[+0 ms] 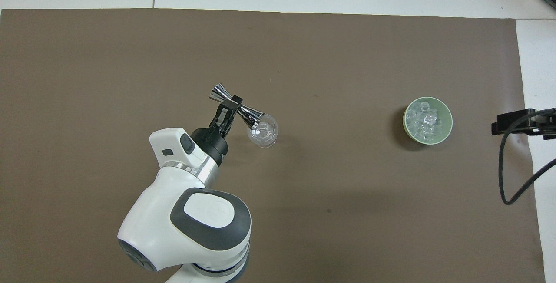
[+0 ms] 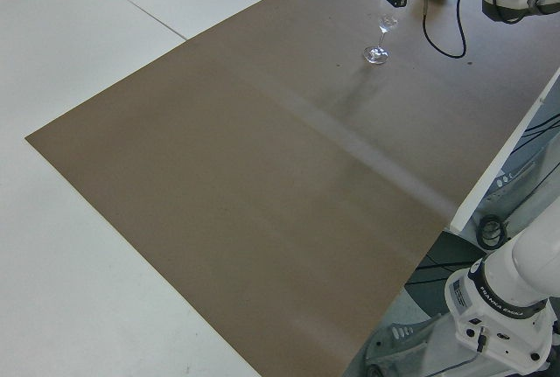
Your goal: Pour wine and add ice with both arms
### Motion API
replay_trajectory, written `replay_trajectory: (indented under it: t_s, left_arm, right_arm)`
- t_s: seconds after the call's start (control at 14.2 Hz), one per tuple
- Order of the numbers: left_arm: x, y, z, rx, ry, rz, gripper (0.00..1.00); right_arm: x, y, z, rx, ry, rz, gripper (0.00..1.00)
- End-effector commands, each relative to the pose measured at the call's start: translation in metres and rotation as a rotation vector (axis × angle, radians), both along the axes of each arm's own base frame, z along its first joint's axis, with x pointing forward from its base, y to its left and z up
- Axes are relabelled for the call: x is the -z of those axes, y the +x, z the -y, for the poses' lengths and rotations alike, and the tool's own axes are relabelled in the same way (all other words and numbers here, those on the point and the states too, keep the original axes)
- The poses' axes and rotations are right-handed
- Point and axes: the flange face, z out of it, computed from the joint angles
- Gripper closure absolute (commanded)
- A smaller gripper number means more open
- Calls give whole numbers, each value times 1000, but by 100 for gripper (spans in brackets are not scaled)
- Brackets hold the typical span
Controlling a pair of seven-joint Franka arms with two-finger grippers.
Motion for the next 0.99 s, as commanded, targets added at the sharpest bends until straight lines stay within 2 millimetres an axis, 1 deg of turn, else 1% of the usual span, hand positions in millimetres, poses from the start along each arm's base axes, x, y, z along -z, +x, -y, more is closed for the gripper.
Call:
replay_trajectory:
  t_s: [0.0,0.57,0.78,0.92]
  left_arm:
    - [-4,2,5,24,51,35,100]
    - [-12,6,5,96,148,109,100]
    - [-15,7,7,130,187,140,100]
    - [-16,3,12,143,191,144,100]
  right_arm:
    - [-1,-7,0,-19,11,2,0]
    - [-1,-7,0,-19,11,0,0]
    - [-1,-7,0,-19,11,2,0]
    - [-1,-7,0,-19,11,2,0]
